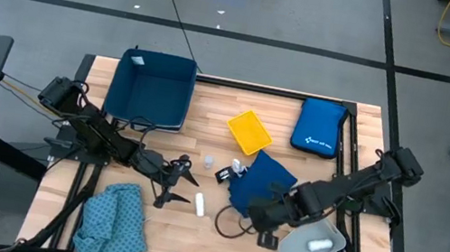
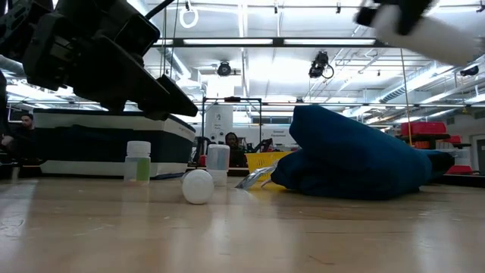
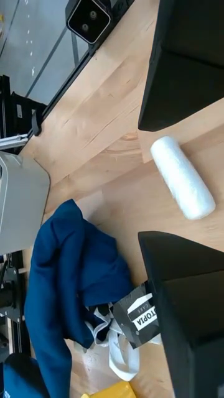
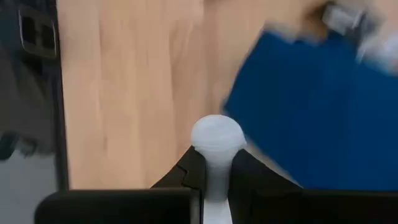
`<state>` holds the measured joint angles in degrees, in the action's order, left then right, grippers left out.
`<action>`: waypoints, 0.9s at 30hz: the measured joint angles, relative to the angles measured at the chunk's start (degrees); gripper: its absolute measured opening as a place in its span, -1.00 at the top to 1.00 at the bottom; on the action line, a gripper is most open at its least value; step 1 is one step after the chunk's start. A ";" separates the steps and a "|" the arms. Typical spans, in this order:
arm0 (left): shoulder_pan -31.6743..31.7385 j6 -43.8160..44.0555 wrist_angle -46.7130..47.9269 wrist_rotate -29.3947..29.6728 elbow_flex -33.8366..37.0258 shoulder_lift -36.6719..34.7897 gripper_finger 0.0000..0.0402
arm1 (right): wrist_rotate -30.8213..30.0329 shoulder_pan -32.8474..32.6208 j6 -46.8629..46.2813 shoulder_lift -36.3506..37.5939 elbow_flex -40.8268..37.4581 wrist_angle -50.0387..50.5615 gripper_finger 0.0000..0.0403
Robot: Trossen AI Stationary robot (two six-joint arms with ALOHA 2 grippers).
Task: Pick & place medical supplies in basket/bin
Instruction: Put the left white rolled gauze into the gray bin
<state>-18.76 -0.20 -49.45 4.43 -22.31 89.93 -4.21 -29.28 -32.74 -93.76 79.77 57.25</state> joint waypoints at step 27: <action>0.00 0.43 -0.02 -0.01 0.00 -0.02 -0.38 | 19.47 -11.80 -29.11 -0.11 -14.58 2.07 0.83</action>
<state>-18.76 0.23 -49.47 4.42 -22.31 89.91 15.26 -41.08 -61.84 -93.86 65.19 59.32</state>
